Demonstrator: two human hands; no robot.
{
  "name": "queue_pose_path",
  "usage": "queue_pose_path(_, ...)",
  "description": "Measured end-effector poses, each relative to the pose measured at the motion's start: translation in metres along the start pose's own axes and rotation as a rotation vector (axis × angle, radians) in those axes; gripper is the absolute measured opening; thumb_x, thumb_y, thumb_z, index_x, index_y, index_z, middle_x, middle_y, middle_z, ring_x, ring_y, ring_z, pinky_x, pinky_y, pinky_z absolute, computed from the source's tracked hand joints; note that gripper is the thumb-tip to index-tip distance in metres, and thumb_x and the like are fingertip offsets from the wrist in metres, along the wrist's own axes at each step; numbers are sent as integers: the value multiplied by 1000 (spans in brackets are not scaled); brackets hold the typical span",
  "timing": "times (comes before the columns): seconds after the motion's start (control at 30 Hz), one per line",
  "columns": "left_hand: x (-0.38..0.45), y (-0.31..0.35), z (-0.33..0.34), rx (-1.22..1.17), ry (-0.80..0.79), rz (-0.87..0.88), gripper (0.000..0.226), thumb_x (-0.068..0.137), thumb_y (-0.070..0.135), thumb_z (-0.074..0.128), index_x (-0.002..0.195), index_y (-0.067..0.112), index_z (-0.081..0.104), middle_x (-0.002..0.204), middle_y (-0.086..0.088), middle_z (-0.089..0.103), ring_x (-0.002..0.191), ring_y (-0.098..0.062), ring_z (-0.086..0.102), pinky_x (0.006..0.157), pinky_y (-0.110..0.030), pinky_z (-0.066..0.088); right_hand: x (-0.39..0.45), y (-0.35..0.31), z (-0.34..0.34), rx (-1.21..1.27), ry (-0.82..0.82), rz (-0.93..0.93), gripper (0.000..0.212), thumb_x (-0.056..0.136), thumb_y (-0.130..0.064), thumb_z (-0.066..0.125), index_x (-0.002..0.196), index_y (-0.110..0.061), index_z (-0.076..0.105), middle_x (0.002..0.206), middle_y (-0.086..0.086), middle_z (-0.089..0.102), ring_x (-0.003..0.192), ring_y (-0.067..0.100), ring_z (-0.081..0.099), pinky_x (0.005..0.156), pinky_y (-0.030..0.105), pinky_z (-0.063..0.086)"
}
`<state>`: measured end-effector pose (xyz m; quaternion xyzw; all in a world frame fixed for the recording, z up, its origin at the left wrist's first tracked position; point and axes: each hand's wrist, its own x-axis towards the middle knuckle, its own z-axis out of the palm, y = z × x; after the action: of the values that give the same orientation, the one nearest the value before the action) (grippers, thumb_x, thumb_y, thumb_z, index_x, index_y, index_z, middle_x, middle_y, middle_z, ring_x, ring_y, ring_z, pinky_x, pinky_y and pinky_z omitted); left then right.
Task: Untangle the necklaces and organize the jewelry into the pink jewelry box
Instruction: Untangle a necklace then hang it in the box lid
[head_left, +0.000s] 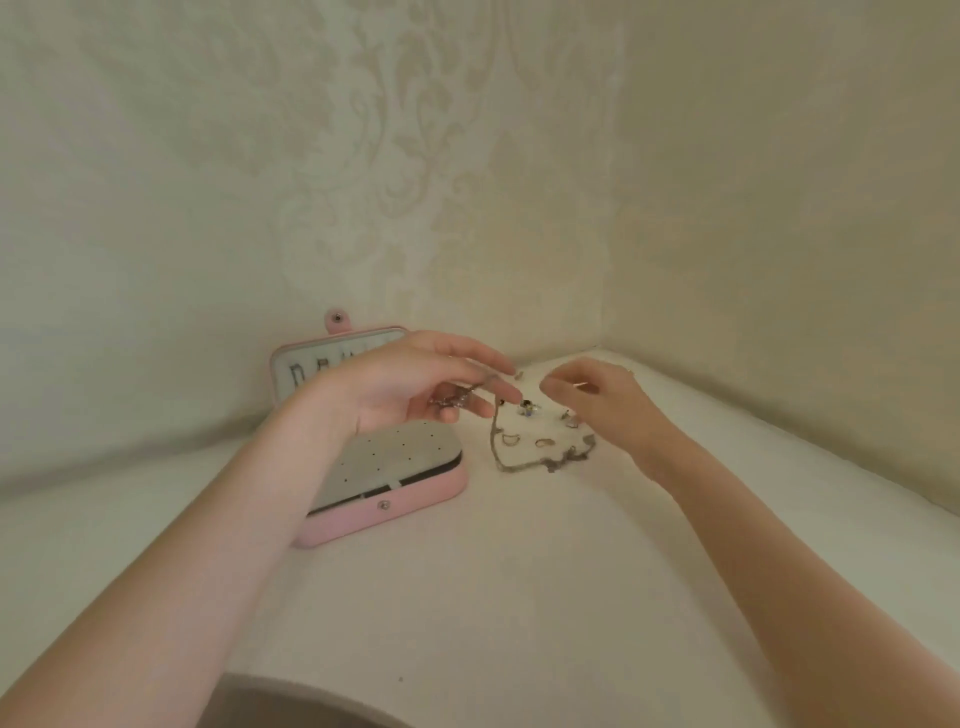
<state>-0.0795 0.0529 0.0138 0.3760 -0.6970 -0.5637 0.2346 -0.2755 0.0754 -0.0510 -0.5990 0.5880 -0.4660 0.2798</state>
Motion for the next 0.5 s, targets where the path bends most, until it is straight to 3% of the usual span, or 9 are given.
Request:
queue_pose_path(0.07,-1,4,0,156,-47,-27,20,93,3,48,104,9,63,93,-6,72,61,-8,61,44,-13,39,-7,-17,11,292,-285,-80,23,97,-28,48,108,-15,63,102,-9,66,100,7,60,89,22,46)
queue_pose_path(0.1,-1,5,0,220,-57,-43,21,93,2,47,102,11,64,89,-4,72,62,-7,60,46,-13,39,-10,-21,16,358,-397,-106,25,98,-26,45,108,-13,63,94,-10,67,94,7,62,91,25,46)
queue_pose_path(0.17,-2,7,-4,288,-64,-74,22,93,0,47,101,12,64,83,-2,69,65,-5,61,50,-13,42,-13,-23,24,418,-500,-108,22,98,-20,46,104,-8,63,79,-6,61,72,10,56,77,23,45)
queue_pose_path(0.23,-3,6,-10,274,-78,-85,24,92,-3,49,106,10,62,89,-4,69,74,-6,64,57,-13,47,-13,-22,27,370,-427,-83,16,93,-15,55,99,-6,68,70,-1,51,59,9,42,59,20,38)
queue_pose_path(0.33,-6,0,-18,287,-35,-71,28,90,-8,49,109,8,60,106,-12,67,85,-11,66,70,-15,53,-14,-23,24,128,-241,-80,13,90,-15,60,83,-12,72,60,-3,42,42,2,33,45,12,28)
queue_pose_path(0.5,-8,-16,-30,241,149,-25,25,89,-10,51,111,-4,61,90,-8,70,78,-12,69,69,-14,53,-12,-26,24,62,-71,-224,20,89,-15,60,73,-20,72,65,9,48,60,14,37,48,16,27)
